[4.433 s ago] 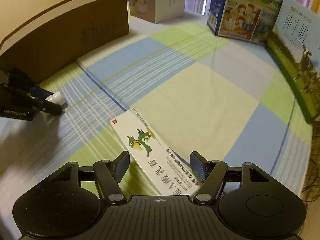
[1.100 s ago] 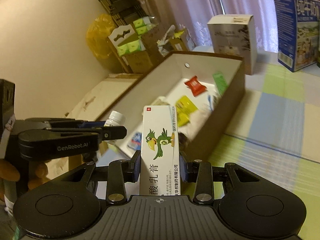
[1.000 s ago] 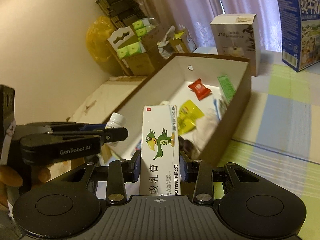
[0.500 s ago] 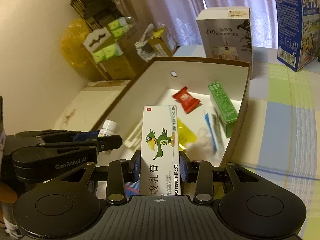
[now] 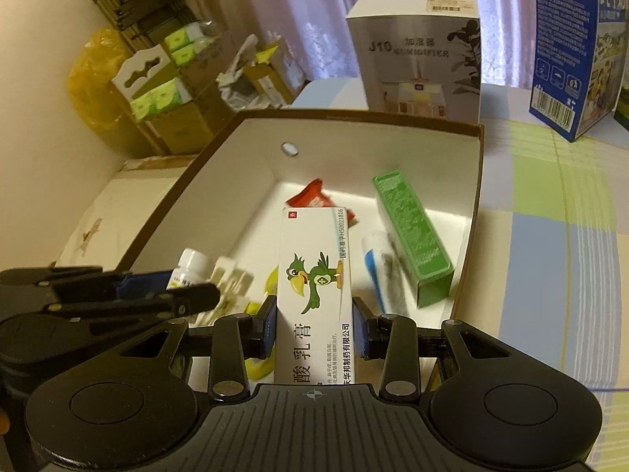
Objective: Organize objects
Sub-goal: 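Open the left tool to drop the pill bottle while the right tool releases the carton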
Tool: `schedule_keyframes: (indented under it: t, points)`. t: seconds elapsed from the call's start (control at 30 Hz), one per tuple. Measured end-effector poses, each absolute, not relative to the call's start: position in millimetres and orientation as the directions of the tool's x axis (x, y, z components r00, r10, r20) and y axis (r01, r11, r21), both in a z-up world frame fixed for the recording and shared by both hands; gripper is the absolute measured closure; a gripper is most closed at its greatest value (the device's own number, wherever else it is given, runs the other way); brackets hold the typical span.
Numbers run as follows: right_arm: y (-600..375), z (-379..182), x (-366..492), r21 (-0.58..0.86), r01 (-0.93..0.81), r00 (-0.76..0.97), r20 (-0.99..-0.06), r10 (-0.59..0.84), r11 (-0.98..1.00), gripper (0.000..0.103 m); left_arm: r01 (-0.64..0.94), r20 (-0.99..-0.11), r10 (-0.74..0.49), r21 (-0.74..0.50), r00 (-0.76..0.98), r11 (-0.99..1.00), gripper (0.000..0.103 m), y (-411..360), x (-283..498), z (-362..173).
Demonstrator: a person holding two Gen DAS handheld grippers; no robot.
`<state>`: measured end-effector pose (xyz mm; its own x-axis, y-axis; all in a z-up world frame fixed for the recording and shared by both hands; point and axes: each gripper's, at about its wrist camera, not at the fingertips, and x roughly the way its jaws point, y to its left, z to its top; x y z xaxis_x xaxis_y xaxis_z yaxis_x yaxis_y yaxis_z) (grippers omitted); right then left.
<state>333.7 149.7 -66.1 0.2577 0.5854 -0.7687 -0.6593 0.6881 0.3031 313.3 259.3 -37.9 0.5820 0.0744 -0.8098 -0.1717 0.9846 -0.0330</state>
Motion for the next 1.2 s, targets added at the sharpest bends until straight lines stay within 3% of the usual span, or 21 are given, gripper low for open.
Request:
schedule_keyframes:
  t: [0.67,0.73,0.8,0.93,1.1,1.2]
  points:
    - [144,-59,334,0.239,-0.677,0.307,-0.768,0.562,0.696,0.053,-0.127,-0.804,0.059,-0.021,0.592,0.992,0.080,266,343,-48]
    - [139,-56,327,0.227,-0.684,0.315,-0.766,0.561,0.693,0.049,-0.122,-0.802,0.055,-0.022,0.594,0.992,0.073,267,343,-48]
    - [134,-51,320,0.217,-0.689,0.323,-0.762,0.561,0.691,0.046,-0.119,-0.799,0.052,-0.025,0.599,0.993,0.057,270,341,-46]
    - [125,-42,302,0.200,-0.700,0.336,-0.756,0.563,0.686,0.035,-0.110,-0.793,0.034,-0.042,0.608,0.993,0.044,273,333,-40]
    - [112,-33,285,0.215,-0.686,0.337,-0.752,0.566,0.695,0.034,-0.098,-0.790,0.025,-0.045,0.612,0.994,0.024,268,314,-27]
    - [105,-29,276,0.218,-0.686,0.335,-0.751,0.569,0.694,0.033,-0.097,-0.783,0.028,-0.042,0.621,0.994,0.017,262,299,-18]
